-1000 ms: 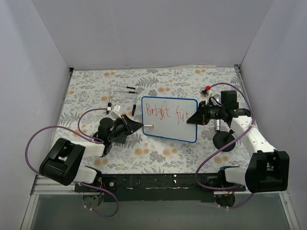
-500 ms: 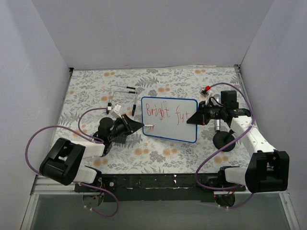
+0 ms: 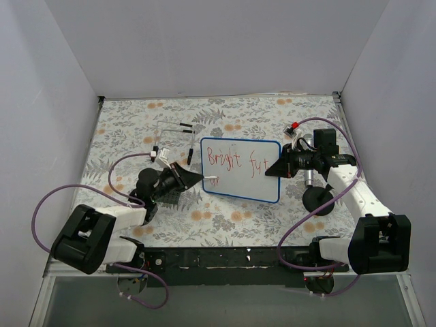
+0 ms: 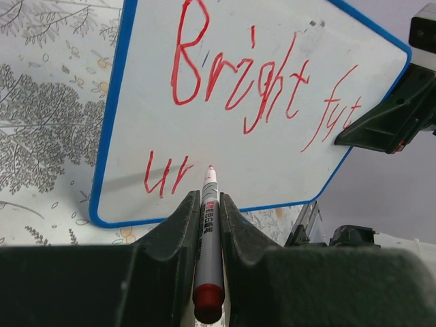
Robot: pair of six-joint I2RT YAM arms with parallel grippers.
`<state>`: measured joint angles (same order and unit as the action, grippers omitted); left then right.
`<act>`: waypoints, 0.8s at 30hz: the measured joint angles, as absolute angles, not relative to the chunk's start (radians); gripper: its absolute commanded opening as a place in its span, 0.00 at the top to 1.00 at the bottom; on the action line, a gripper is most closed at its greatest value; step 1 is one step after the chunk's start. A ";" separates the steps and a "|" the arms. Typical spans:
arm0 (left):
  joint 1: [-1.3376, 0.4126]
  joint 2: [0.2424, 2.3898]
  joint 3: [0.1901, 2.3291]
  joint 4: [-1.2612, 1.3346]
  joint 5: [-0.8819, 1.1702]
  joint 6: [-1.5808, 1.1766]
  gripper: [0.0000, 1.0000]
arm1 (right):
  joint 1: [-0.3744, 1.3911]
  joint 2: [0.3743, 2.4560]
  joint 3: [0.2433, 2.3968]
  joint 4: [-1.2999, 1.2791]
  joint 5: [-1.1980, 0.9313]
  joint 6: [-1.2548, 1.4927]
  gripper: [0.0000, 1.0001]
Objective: Write a sentence on the whiteboard
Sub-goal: Write with the whiteboard marker without the cap on the whiteboard.
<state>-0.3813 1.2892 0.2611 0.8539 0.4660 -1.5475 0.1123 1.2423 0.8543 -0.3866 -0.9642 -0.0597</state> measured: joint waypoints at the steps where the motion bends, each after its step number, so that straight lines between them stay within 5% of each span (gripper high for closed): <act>1: -0.381 1.287 0.256 0.850 0.466 -1.545 1.00 | 0.112 1.242 0.854 -0.387 -0.964 -0.060 0.99; 24: -0.382 1.385 0.256 0.824 0.503 -1.523 1.00 | 0.112 1.242 0.854 -0.386 -0.964 -0.060 0.99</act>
<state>-0.3817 1.3853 0.2562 0.8242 0.5030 -1.5230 0.1123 1.2423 0.8543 -0.3862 -0.9642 -0.0597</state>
